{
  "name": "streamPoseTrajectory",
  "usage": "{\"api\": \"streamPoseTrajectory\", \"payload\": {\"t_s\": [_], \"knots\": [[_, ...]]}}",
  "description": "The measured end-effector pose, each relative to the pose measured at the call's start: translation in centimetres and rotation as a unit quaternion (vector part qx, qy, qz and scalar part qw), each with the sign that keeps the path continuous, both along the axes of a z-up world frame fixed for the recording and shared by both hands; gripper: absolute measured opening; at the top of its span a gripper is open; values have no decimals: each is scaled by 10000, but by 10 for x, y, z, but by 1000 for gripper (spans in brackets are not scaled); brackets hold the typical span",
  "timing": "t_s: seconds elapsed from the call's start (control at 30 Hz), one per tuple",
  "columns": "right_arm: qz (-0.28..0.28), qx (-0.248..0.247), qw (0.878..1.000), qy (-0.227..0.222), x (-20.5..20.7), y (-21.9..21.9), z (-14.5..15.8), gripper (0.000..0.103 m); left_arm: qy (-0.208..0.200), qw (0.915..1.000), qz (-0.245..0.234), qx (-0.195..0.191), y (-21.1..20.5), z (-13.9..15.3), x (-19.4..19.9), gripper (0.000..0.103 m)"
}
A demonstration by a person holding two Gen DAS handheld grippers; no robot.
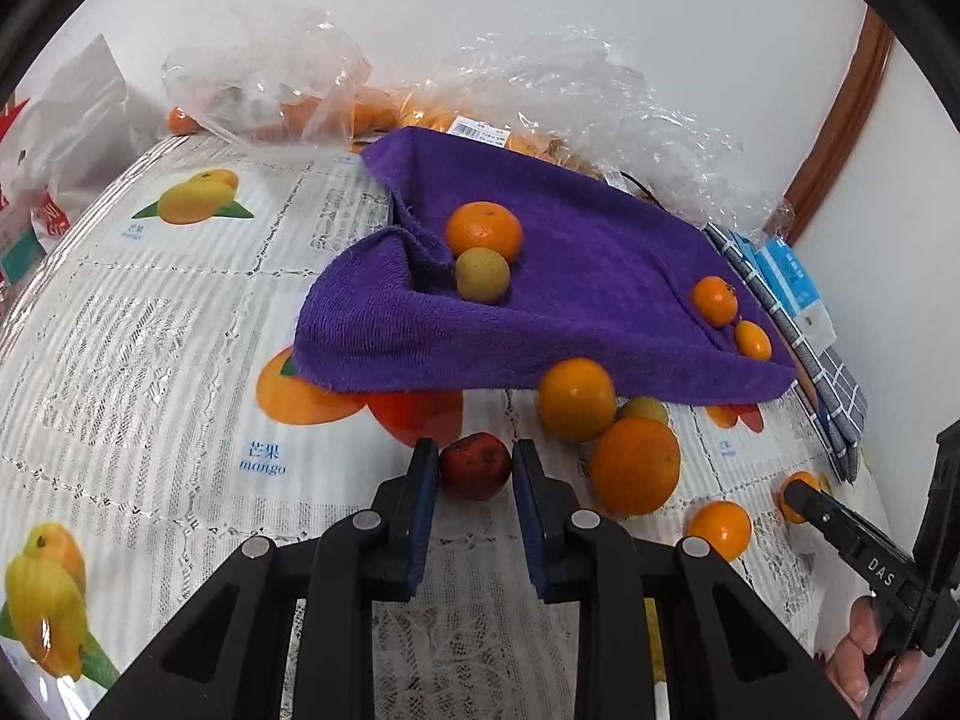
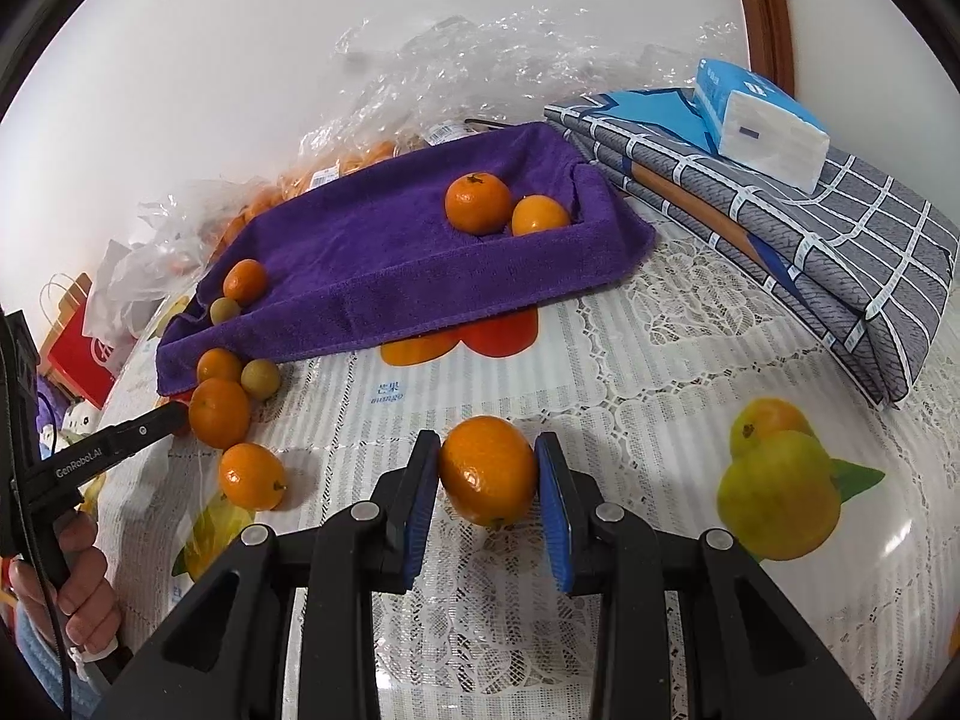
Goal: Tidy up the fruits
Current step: 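Grasp the small red fruit with the left tool while the right tool holds its orange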
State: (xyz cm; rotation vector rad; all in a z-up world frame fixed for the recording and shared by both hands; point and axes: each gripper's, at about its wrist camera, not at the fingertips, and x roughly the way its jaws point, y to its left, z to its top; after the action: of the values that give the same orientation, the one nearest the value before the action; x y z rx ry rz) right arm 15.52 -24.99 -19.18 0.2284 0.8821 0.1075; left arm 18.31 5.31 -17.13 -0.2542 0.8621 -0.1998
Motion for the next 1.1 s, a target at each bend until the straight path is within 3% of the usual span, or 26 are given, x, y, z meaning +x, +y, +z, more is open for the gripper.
{"api": "streamPoseTrajectory", "payload": {"t_s": [0.27,0.53,1.1], "knots": [[38,2,10000,9,1,0,0,32,-85,9992,-12,386,-12,1,-9,29],[38,-49,10000,14,2,0,-1,32,-25,10000,-50,-21,-12,0,5,29],[-137,-56,9999,-46,-2,-6,2,32,-312,9992,-152,-176,-11,5,-11,24]]}}
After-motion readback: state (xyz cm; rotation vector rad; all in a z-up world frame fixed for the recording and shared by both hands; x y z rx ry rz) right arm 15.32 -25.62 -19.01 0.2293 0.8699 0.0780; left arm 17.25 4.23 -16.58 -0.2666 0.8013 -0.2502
